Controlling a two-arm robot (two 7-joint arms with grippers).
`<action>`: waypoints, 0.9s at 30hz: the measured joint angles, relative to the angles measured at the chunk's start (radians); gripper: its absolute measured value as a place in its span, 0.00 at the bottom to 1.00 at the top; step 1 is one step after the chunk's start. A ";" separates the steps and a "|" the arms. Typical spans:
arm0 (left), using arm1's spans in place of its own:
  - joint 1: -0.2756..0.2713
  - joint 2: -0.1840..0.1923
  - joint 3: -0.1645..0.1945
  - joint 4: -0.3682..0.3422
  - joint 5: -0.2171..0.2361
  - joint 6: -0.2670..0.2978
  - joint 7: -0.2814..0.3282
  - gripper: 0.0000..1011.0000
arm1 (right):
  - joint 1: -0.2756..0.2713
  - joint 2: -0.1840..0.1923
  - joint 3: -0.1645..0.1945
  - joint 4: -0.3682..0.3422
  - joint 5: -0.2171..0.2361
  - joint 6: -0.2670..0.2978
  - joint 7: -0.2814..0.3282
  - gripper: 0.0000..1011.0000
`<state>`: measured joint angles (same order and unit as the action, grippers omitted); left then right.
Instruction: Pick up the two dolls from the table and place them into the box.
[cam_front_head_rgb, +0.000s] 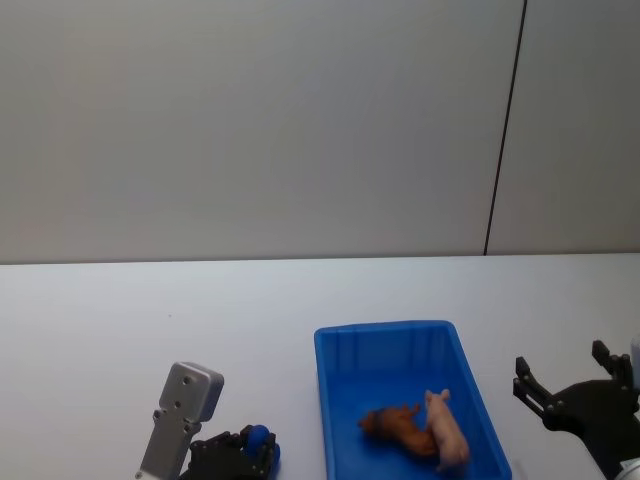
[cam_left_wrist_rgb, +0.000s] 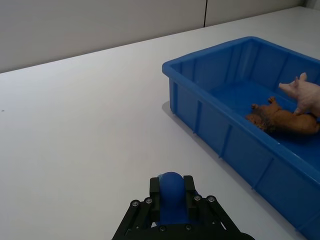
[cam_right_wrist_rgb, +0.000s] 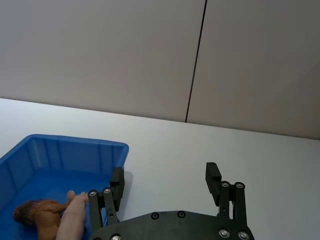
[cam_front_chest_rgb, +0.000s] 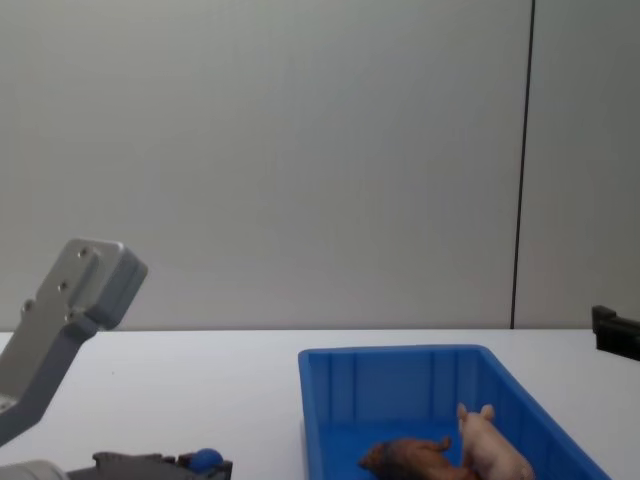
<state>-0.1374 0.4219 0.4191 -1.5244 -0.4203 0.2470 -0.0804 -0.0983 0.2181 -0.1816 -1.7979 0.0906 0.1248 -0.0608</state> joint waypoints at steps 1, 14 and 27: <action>0.000 0.000 -0.001 -0.002 0.001 -0.005 -0.003 0.27 | 0.000 0.000 0.000 0.000 0.000 0.000 0.000 0.99; -0.009 0.008 -0.015 -0.066 0.027 -0.051 -0.036 0.20 | 0.000 0.000 0.000 0.000 0.000 0.000 0.000 0.99; -0.050 0.000 -0.025 -0.128 0.046 -0.098 -0.150 0.12 | 0.000 0.000 0.000 0.000 0.000 0.000 0.000 0.99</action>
<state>-0.1871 0.4219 0.3939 -1.6525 -0.3744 0.1487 -0.2300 -0.0983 0.2181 -0.1816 -1.7978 0.0906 0.1248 -0.0608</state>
